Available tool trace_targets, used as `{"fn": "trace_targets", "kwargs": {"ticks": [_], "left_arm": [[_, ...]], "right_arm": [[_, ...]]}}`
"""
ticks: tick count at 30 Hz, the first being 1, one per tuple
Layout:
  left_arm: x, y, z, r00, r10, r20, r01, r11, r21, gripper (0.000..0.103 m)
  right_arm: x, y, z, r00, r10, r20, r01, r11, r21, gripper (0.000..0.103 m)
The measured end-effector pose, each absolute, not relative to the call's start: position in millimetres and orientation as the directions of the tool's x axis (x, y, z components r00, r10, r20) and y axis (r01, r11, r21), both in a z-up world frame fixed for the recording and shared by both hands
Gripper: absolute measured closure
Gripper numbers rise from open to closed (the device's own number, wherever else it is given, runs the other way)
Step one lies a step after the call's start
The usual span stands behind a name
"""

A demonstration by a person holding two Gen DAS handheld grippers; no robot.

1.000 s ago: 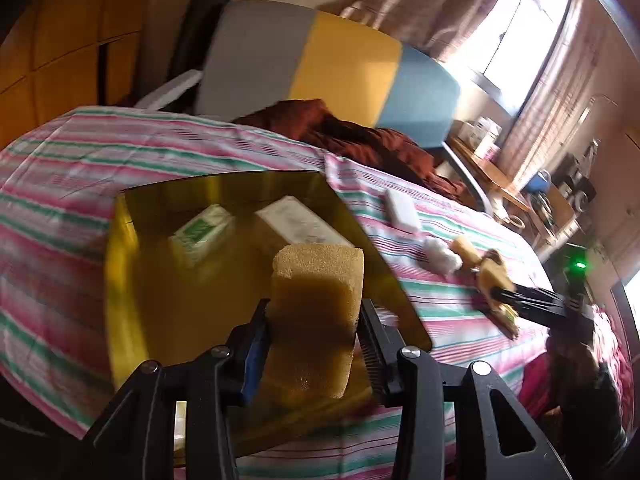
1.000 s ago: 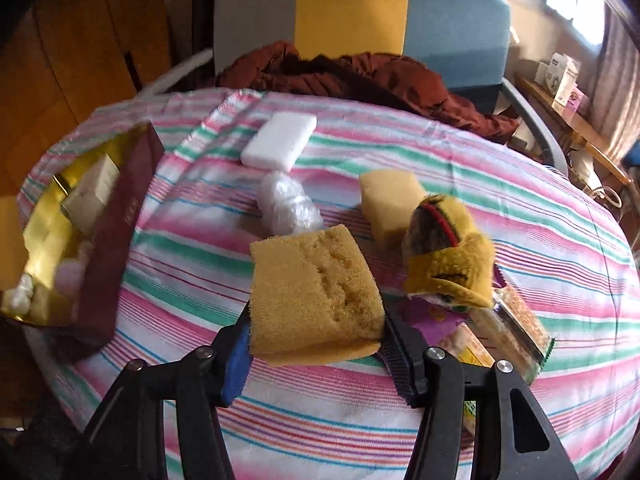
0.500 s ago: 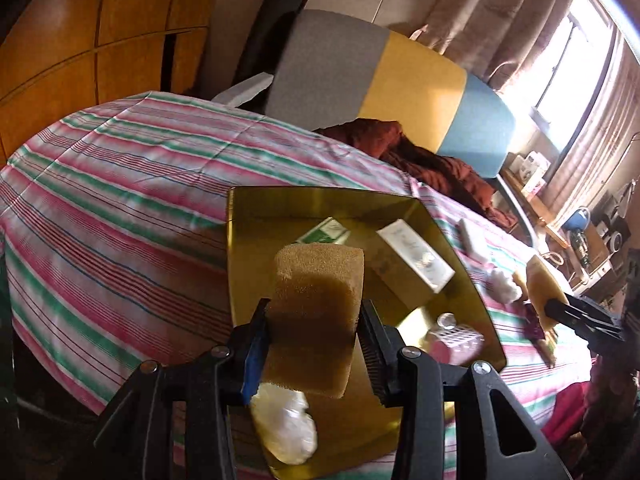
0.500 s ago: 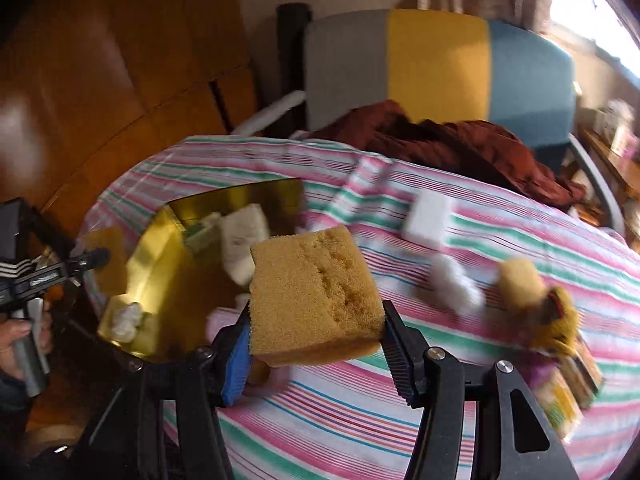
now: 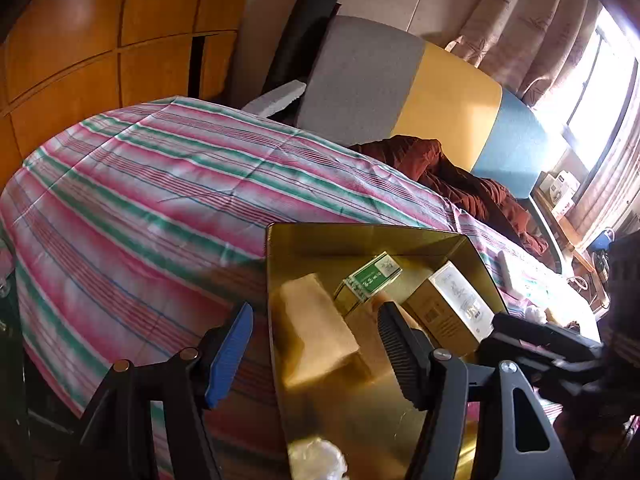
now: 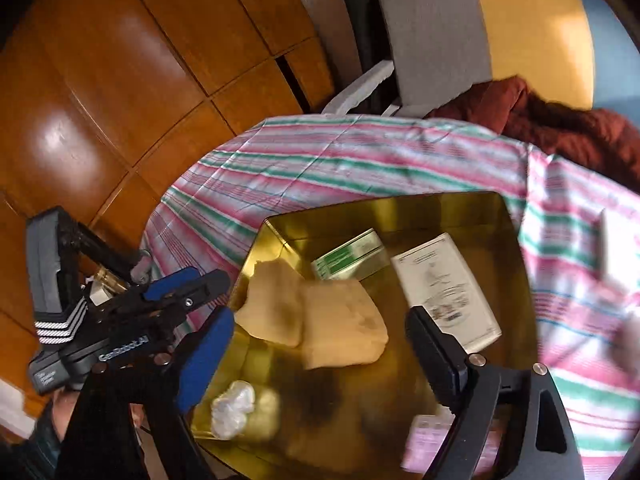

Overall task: Organize objects
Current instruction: 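Lower the left sponge into the gold tray while the right lowers its sponge in, then open both grippers and move them back toward the remaining pile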

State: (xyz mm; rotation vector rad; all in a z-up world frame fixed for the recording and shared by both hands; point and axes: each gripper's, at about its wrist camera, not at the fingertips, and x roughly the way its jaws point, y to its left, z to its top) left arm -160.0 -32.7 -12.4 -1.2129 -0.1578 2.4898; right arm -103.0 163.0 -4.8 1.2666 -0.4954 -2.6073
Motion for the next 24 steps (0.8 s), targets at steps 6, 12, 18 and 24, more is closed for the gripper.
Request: {"fn": "trace_targets", "kwargs": {"ticks": [6, 12, 18, 24], "left_arm": [[-131, -44, -13, -0.596, 0.335, -0.730, -0.247, -0.941, -0.230, 0.037], [-104, -40, -14, -0.613, 0.298, -0.732, -0.240, -0.953, -0.187, 0.037], [-84, -31, -12, -0.634, 0.271, -0.724, -0.253, -0.958, -0.137, 0.037], [-69, -20, -6, -0.656, 0.256, -0.709, -0.277, -0.957, -0.089, 0.037]], "right_arm": [[-86, 155, -25, -0.567, -0.303, -0.766, 0.031, -0.937, 0.348, 0.015], [-62, 149, -28, -0.601, -0.184, -0.777, 0.010, -0.975, 0.223, 0.008], [-42, 144, -19, -0.653, -0.097, -0.751, -0.011, -0.990, 0.138, 0.000], [-27, 143, -10, -0.690, -0.048, -0.722, -0.031, -0.995, 0.096, 0.000]]}}
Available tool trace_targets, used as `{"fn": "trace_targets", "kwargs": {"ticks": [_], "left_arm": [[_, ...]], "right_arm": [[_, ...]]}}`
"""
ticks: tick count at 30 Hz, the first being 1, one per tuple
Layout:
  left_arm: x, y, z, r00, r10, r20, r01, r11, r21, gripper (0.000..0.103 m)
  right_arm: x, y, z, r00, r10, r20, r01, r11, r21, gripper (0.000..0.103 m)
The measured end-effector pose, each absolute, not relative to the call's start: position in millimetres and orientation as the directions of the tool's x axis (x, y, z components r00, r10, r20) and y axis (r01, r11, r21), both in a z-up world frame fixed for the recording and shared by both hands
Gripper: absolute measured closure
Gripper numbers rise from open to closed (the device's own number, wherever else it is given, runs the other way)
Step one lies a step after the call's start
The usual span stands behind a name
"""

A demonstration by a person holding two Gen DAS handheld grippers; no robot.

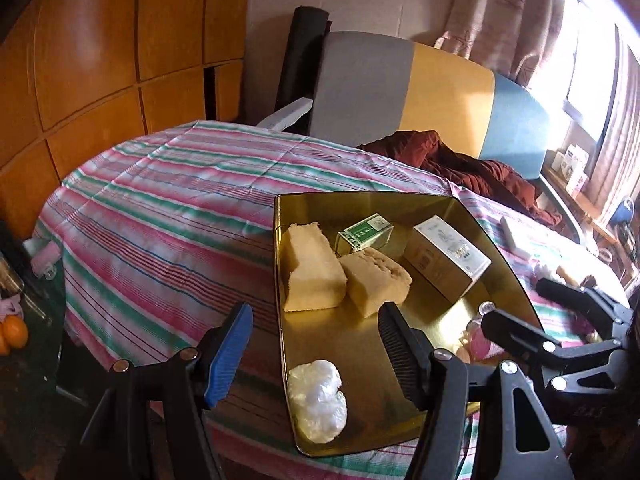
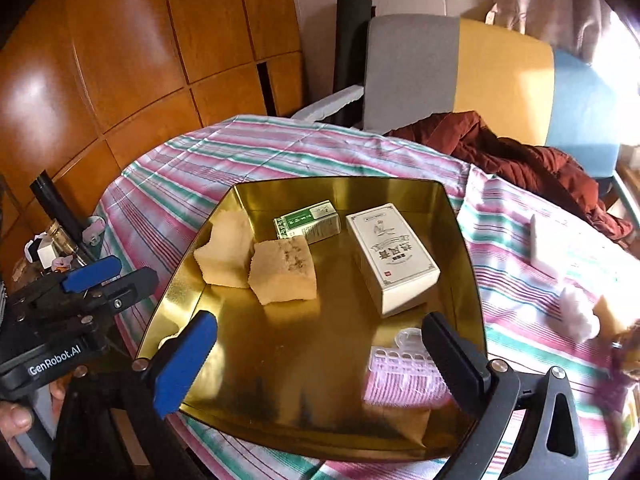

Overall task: Organize objects
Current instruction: 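Open both grippers and move them back toward the remaining pile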

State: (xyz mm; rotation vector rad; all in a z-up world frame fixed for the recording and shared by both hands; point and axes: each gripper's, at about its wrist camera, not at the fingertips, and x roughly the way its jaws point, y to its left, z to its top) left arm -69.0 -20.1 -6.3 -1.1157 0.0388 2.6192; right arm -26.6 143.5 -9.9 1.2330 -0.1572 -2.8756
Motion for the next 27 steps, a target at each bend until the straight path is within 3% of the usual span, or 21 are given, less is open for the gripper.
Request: {"fn": "trace_targets", "kwargs": {"ticks": [27], "left_arm": [[-20, 34, 9, -0.668, 0.300, -0.681, -0.432, -0.902, 0.027, 0.037]], "right_arm": [[25, 202, 4, -0.728, 0.096, -0.678, -0.214, -0.973, 0.091, 0.000]]}}
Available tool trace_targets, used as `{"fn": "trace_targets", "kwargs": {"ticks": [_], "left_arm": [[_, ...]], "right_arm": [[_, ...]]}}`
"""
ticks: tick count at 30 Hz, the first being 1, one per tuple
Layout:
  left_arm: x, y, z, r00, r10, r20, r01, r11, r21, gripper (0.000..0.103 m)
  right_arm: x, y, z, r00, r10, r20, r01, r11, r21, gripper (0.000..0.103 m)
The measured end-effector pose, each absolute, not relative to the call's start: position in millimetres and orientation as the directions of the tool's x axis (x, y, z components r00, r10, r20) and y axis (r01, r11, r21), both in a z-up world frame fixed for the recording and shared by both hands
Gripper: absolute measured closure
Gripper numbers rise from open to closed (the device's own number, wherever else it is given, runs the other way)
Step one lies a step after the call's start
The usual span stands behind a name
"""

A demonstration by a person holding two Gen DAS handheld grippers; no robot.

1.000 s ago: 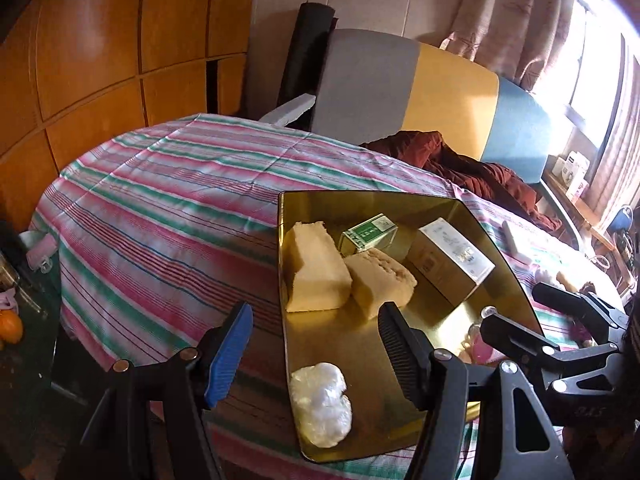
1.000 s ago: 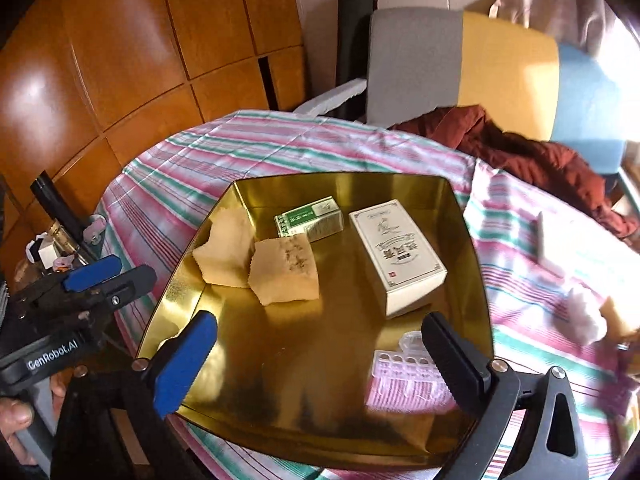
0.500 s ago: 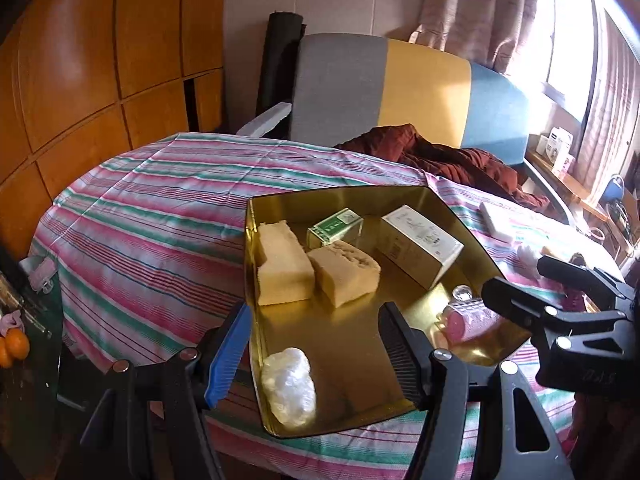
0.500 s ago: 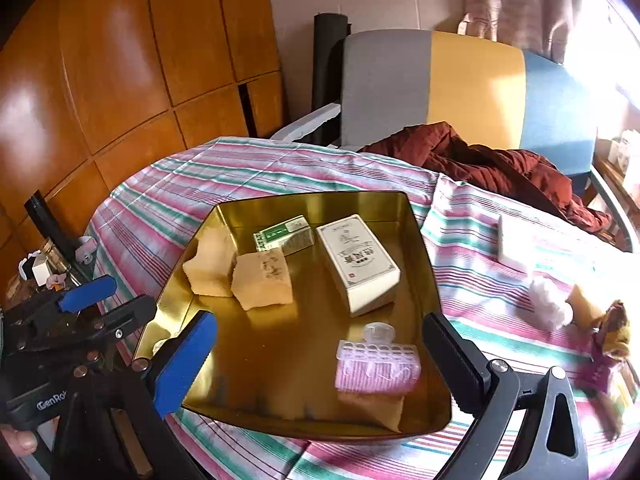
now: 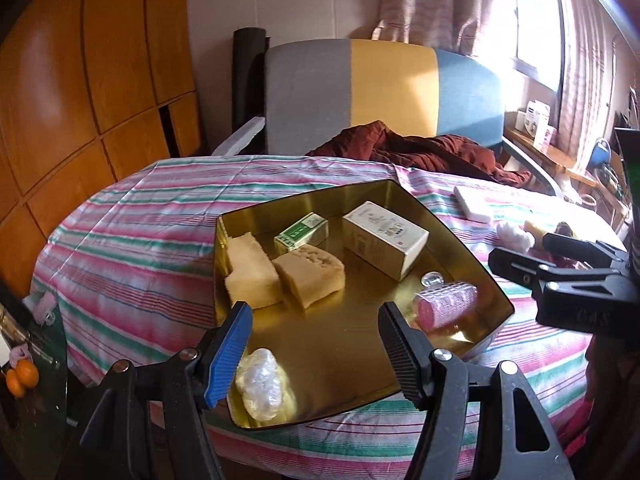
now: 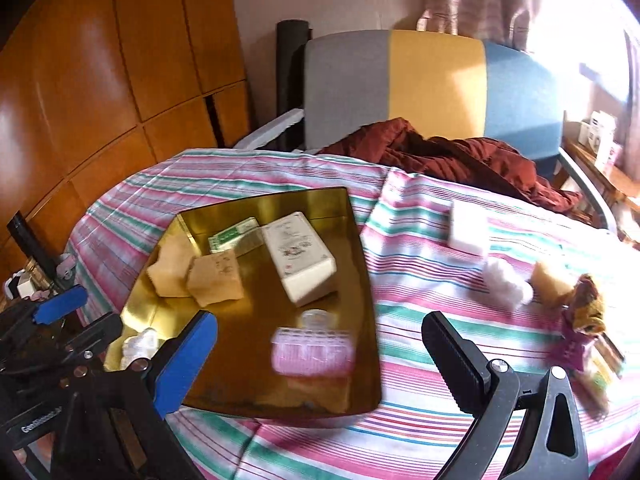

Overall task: Organize objects
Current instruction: 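Open both grippers and move them back toward the remaining pile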

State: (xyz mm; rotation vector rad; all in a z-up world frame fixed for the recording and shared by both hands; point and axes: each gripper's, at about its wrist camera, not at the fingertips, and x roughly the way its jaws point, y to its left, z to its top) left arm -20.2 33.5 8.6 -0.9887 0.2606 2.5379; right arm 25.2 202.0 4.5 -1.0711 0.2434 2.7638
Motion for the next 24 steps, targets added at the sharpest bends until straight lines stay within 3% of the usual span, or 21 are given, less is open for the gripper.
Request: {"fn": "trace_targets", "kwargs": {"ticks": [14, 24], "left_arm": [[-6, 72, 3, -0.560, 0.432, -0.707, -0.596, -0.802, -0.018, 0.034], [2, 117, 1, -0.500, 0.458, -0.735, -0.682, -0.731, 0.009, 0.034]], "right_arm": [[61, 287, -14, -0.638, 0.211, -0.740, -0.368, -0.928, 0.053, 0.000], [119, 410, 7, -0.559, 0.412, -0.719, -0.604, -0.797, 0.014, 0.000]]}}
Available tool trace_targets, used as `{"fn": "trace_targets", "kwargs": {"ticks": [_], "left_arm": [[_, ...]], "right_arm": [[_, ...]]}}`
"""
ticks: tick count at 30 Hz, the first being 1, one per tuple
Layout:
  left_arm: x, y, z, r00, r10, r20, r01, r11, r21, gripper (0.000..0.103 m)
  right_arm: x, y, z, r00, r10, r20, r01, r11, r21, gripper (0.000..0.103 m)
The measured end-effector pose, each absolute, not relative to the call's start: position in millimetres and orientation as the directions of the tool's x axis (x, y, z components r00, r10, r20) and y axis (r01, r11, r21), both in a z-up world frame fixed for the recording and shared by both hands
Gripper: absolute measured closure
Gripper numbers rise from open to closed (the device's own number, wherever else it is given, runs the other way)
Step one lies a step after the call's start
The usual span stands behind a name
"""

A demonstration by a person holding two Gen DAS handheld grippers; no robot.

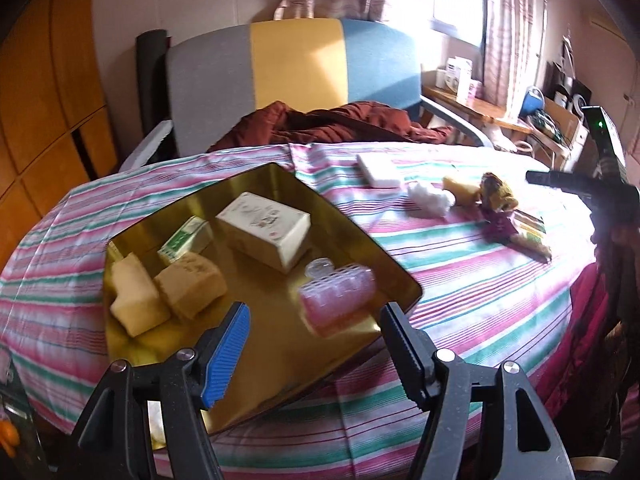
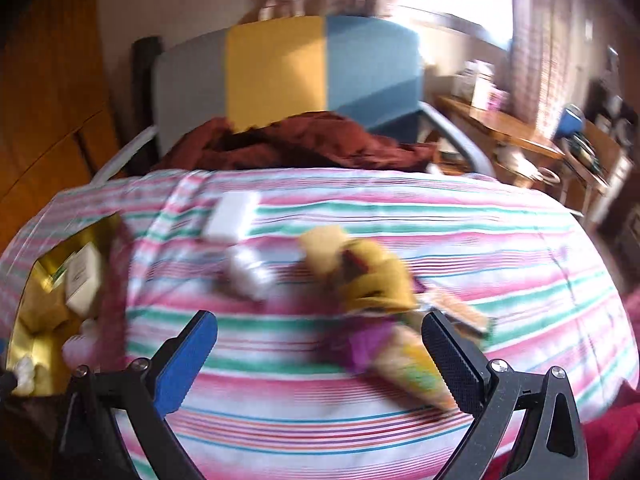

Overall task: Organize objects
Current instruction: 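Open both grippers and move them back toward the remaining pile, then grasp the purple snack packet from the pile with the left gripper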

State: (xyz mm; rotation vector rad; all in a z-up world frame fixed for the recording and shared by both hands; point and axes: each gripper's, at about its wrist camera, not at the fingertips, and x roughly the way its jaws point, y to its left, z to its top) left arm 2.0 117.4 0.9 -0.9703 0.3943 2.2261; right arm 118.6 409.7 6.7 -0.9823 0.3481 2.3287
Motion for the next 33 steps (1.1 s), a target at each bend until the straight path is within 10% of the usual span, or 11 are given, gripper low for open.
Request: {"fn": "trace_targets", "kwargs": {"ticks": [9, 33], "left_arm": [[13, 181, 6, -0.420, 0.512, -0.749, -0.774, -0.634, 0.001, 0.034], [17, 393, -47, -0.006, 0.577, -0.817, -0.897, -0.364, -0.251, 0.036]], "right_arm": [[193, 509, -11, -0.557, 0.410, -0.722, -0.797, -0.508, 0.326, 0.000], [204, 521, -22, -0.654, 0.296, -0.696, -0.738, -0.454, 0.500, 0.000]]}}
